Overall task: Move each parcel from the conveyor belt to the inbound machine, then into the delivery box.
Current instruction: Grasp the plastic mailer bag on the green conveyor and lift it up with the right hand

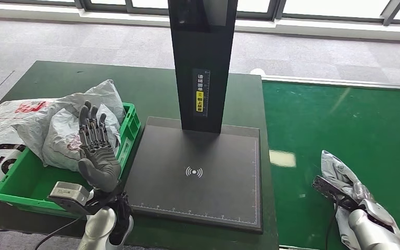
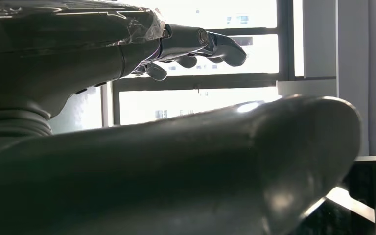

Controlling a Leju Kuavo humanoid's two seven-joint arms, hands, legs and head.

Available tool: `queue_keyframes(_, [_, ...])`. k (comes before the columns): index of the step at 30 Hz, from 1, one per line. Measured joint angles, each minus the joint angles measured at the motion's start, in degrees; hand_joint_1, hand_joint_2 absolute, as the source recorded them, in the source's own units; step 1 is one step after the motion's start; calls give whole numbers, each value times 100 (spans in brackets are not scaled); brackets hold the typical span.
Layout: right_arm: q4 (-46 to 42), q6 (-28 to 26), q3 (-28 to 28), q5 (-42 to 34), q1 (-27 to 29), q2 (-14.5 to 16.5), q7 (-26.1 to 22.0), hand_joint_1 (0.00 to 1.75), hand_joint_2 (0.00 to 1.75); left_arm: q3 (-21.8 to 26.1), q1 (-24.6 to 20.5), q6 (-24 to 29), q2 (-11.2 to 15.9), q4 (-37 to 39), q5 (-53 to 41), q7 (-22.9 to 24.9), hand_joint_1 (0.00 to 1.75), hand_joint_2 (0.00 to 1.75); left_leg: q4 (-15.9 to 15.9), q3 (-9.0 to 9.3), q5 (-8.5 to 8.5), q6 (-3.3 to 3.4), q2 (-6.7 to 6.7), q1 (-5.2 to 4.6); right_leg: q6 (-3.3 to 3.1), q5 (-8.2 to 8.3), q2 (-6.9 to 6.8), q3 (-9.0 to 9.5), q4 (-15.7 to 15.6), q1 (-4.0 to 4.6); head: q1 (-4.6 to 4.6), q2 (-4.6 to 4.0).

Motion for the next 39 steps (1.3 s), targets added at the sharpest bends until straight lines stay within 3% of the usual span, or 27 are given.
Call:
queue_keyframes(3, [-139, -628, 2, -381, 57, 96, -285, 175, 175, 0, 69, 1, 0, -53, -38, 0, 0, 0, -1, -10, 0, 0, 2, -1, 0, 1, 2, -2, 1, 0, 1, 0])
queue_keyframes(6, [-624, -1241, -12, -1386, 278, 259, -1195, 175, 175, 0, 125, 17, 1, -95, -44, 0, 0, 0, -1, -18, 0, 0, 10, -4, 2, 5, 9, -14, 3, -1, 2, 0])
queue_keyframes(9, [-1721, -1237, -17, -2430, 682, 444, -1797, 175, 175, 0, 140, 48, 2, -108, -43, 0, 0, 0, -1, -20, 1, -1, 7, -5, 2, 4, 8, -21, 4, -2, 0, 0])
queue_keyframes(13, [-2867, -1087, -15, -2900, 1086, 621, -1924, 175, 175, 0, 148, 79, 2, -120, -32, 0, 0, 0, -2, -28, 1, -1, -7, -4, 1, 0, -4, -24, 5, -2, 0, 0])
queue_keyframes(19, [-3840, -1277, 59, -3097, 1520, 885, -2289, 175, 175, 0, 136, 81, 2, -119, -13, 0, 0, 0, -3, -40, 0, -2, -5, -4, 2, -3, -2, -37, 5, -2, 1, 0])
queue_keyframes(39, [-5262, -1444, 554, -3450, 2132, 1143, -2569, 175, 175, 0, 130, 2, 0, -117, 146, 1, 0, 0, -4, -45, 0, -2, 2, -6, 2, -3, 4, -45, 6, -4, 0, 0])
